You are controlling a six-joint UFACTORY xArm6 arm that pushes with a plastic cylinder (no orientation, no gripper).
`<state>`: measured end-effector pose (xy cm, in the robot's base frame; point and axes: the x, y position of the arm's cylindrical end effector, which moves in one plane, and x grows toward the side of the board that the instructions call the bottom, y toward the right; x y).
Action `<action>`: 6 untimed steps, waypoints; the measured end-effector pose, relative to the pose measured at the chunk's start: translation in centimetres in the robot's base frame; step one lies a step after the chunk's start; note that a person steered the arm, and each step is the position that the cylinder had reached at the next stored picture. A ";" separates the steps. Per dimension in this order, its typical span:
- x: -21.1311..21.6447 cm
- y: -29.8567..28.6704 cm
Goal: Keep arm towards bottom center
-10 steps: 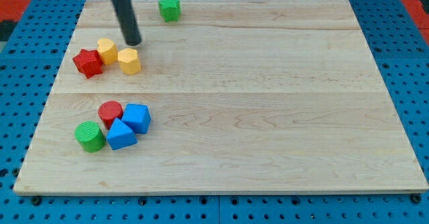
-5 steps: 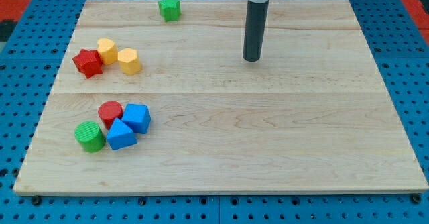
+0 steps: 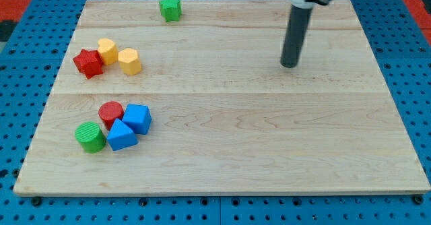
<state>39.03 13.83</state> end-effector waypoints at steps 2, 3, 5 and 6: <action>11.1 -8.0; 12.3 -9.6; 12.5 -10.7; 12.8 -10.7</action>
